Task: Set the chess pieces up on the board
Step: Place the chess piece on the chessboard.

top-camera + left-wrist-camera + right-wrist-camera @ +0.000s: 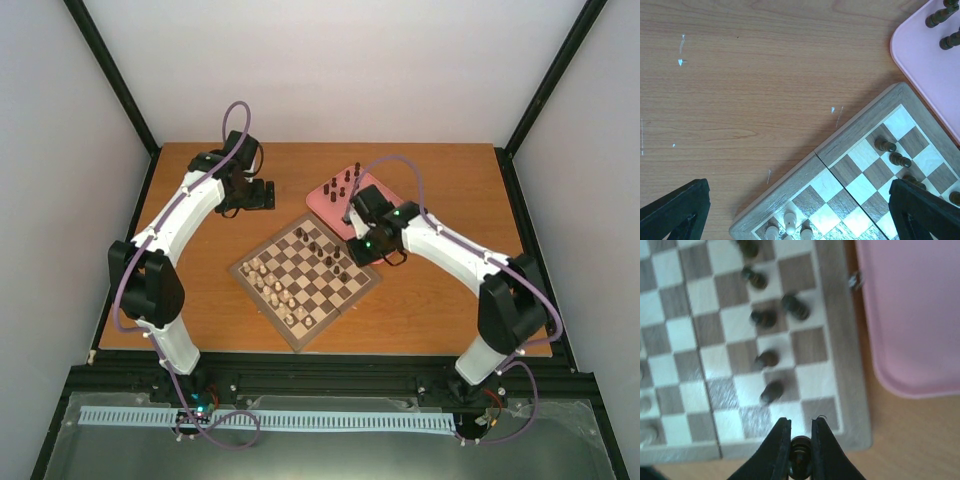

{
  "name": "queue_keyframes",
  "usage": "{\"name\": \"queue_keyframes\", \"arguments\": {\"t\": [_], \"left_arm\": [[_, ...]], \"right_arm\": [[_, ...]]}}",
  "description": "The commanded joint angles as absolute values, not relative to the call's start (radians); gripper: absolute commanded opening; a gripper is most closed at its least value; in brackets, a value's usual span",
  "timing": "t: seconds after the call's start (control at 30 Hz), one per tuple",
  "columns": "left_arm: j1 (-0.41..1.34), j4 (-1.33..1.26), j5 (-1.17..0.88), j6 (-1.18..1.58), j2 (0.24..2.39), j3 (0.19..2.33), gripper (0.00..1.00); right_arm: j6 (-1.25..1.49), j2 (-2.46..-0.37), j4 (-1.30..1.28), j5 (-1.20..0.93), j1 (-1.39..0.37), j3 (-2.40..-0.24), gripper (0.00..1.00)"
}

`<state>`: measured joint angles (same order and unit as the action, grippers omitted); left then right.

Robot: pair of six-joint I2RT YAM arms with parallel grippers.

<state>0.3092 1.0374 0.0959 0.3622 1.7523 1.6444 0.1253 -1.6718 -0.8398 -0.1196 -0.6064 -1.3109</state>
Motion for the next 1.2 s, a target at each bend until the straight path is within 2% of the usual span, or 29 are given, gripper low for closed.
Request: {"name": "queue_keyframes", "arguments": {"t": [0.0, 0.3, 1.17], "left_arm": [[0.306, 1.015, 0.083, 0.361, 1.734, 1.649, 1.0], [0.306, 1.016, 0.095, 0.363, 1.73, 1.649, 1.0], [0.305, 1.019, 0.106, 0.368, 1.732, 1.636, 1.0]], "right_arm": [[0.171, -1.554, -0.826, -0.133, -0.665, -1.184, 0.03], [0.195, -1.551, -0.732, -0.151, -0.702, -1.056, 0.03], [0.149, -1.687, -0.664, -0.149, -0.703, -1.086, 0.06]]}}
